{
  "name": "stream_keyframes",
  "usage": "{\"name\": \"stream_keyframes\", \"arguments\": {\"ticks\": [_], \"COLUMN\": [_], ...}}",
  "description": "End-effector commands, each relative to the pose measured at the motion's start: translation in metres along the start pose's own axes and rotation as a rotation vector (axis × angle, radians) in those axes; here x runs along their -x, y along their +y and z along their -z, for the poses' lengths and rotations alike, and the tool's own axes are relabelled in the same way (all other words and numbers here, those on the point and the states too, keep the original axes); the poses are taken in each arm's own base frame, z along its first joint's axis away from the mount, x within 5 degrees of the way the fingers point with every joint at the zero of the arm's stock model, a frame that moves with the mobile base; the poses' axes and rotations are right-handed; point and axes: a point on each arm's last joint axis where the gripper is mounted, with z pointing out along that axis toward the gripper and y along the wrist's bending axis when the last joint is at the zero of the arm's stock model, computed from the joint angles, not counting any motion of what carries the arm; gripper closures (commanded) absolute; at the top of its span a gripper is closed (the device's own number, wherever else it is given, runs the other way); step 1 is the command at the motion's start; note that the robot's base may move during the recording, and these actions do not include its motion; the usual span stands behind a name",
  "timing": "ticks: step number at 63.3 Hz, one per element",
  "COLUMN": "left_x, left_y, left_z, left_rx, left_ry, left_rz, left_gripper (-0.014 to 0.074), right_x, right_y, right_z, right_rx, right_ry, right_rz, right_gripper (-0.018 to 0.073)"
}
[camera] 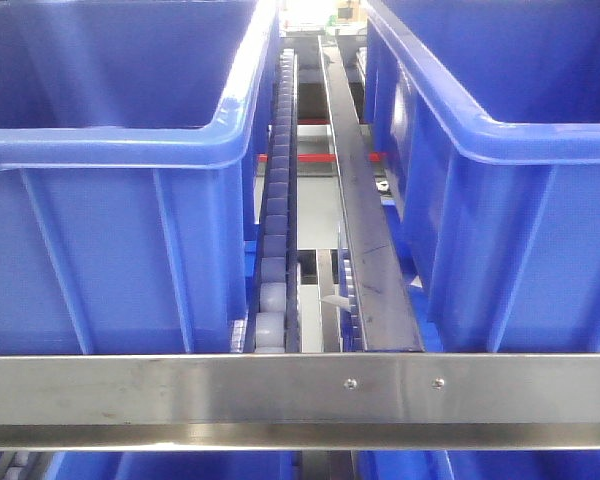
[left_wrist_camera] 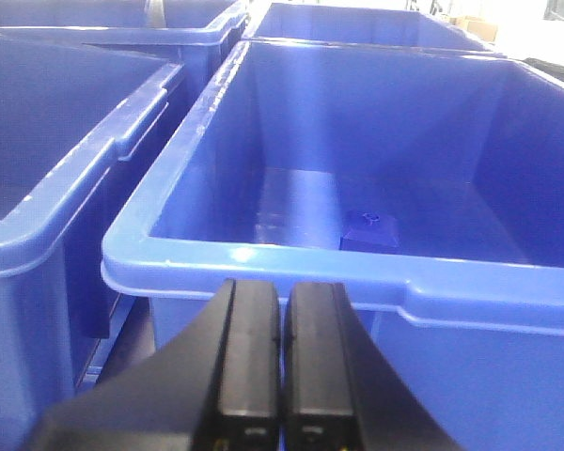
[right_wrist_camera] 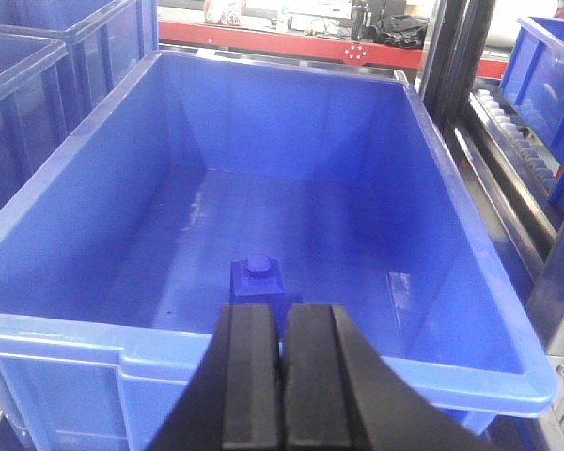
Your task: Pick and sort blue part to right shelf
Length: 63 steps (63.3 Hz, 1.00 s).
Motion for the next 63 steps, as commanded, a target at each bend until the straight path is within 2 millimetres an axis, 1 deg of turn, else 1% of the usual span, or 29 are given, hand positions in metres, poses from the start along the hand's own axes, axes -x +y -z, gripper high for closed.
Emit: {"name": "stream_keyframes", "arguments": {"ticks": [1, 11, 16, 23, 31, 38, 41, 49, 52, 63], "left_x": [0.001, 0.001, 0.001, 0.001, 0.001, 0.001, 0.001, 0.001, 0.001, 0.001], "left_y": [0.0, 0.0, 0.0, 0.0, 0.0, 0.0, 0.0, 0.0, 0.0, 0.0], "left_z": [0.001, 0.001, 0.001, 0.001, 0.001, 0.001, 0.001, 0.001, 0.001, 0.001], "left_rx": [-0.003, -0.003, -0.003, -0.003, -0.003, -0.003, -0.003, -0.003, -0.003, -0.003], "left_ry": [-0.085, -0.085, -0.085, -0.085, -0.085, -0.085, -0.085, -0.085, -0.085, -0.085], "left_rz": [0.014, 0.014, 0.014, 0.014, 0.014, 0.014, 0.014, 0.014, 0.014, 0.014], "left_gripper": [0.0471, 0.0471, 0.0471, 0.0471, 0.0471, 0.0471, 0.0471, 0.0471, 0.0471, 0.0471], "right_x": [0.016, 0.016, 0.014, -0.002, -0.021, -0.042, -0.054, -0.078, -0.079, -0.079], "right_y": [-0.001, -0.001, 0.003, 0.006, 0.007, 0.006, 0.005, 0.004, 0.005, 0.005], "right_z": [0.006, 0.006, 0.005, -0.009, -0.02, -0.031, -0.035, -0.042, -0.042, -0.042], "right_rx": [-0.004, -0.004, 0.035, 0.057, 0.033, -0.01, -0.028, -0.046, -0.044, -0.044], "right_ry": [-0.131, -0.136, -0.139, -0.153, -0.17, -0.189, -0.194, -0.245, -0.212, -0.221], "right_rz": [0.011, 0.011, -0.054, -0.098, -0.117, -0.148, -0.152, -0.151, -0.149, -0.143], "right_gripper": [0.0525, 0.0525, 0.0525, 0.0525, 0.0525, 0.0525, 0.0525, 0.0525, 0.0525, 0.0525]}}
